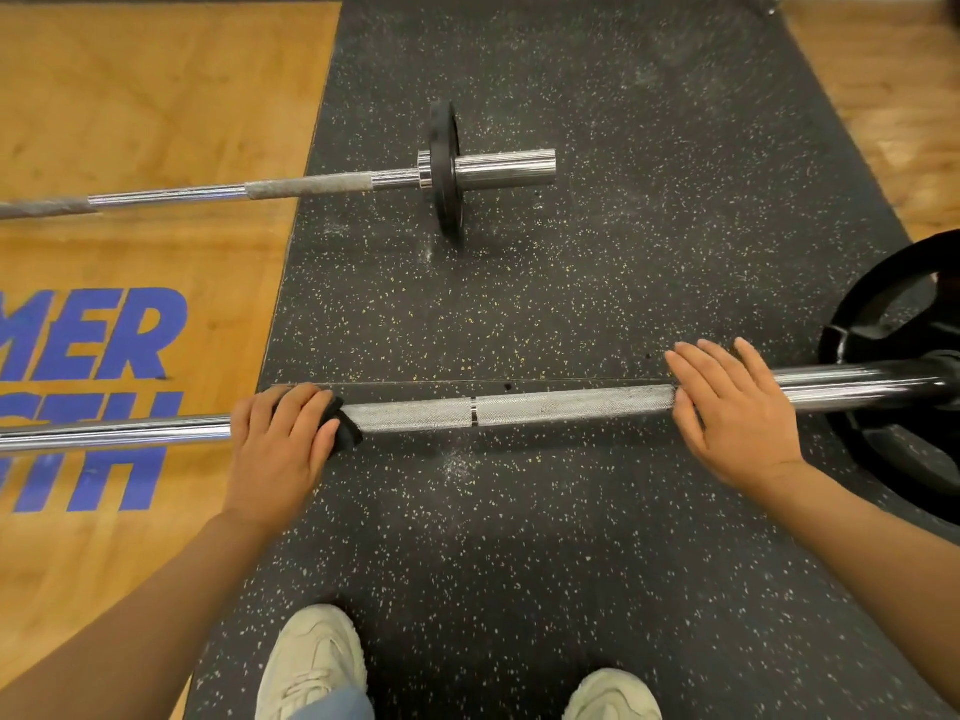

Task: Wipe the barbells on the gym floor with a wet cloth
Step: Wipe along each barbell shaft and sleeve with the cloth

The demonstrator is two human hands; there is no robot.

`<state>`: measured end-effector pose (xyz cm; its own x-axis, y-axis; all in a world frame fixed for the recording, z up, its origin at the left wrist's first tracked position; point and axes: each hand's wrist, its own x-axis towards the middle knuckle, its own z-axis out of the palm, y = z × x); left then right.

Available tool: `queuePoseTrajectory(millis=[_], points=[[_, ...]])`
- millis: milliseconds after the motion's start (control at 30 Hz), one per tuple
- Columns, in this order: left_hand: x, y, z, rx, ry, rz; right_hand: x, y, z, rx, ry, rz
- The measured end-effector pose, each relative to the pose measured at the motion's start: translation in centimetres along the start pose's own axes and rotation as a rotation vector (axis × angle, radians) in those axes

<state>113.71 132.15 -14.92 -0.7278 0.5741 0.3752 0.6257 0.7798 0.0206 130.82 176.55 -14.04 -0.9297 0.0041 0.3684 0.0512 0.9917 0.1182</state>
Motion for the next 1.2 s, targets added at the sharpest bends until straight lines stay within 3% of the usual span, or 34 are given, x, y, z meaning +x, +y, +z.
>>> queuePoseTrajectory(millis=[100, 267, 433, 700, 867, 1033, 1100, 1200], points=[[0.2, -0.1, -0.3, -0.021, -0.024, -0.012, 0.6, -0.6, -1.2, 0.002, -0.033, -0.023], [0.6, -0.5, -0.8, -0.046, -0.046, -0.039, 3.6, -5.3, -1.7, 0.119, -0.088, -0.313], [0.3, -1.5, -1.3, 0.024, -0.052, -0.290, 8.8, -13.3, -0.2, 0.242, -0.195, -0.407], [1.7, 2.3, 0.1, -0.014, -0.038, -0.760, 15.0, -25.8, 1.4, 0.409, -0.439, -0.224], [1.5, 0.5, 0.5, -0.036, -0.048, -0.780, 14.4, -25.7, 1.8, 0.332, -0.386, -0.150], [0.8, -5.4, -0.2, -0.067, -0.028, -1.146, 14.4, -26.0, 1.7, 0.341, -0.348, -0.167], [0.8, -4.3, -0.5, -0.044, -0.024, -1.083, 14.3, -26.0, 1.6, 0.334, -0.340, -0.176], [1.1, 0.2, -0.6, -0.046, -0.089, -0.746, 14.4, -26.1, 1.8, 0.325, -0.324, -0.167]])
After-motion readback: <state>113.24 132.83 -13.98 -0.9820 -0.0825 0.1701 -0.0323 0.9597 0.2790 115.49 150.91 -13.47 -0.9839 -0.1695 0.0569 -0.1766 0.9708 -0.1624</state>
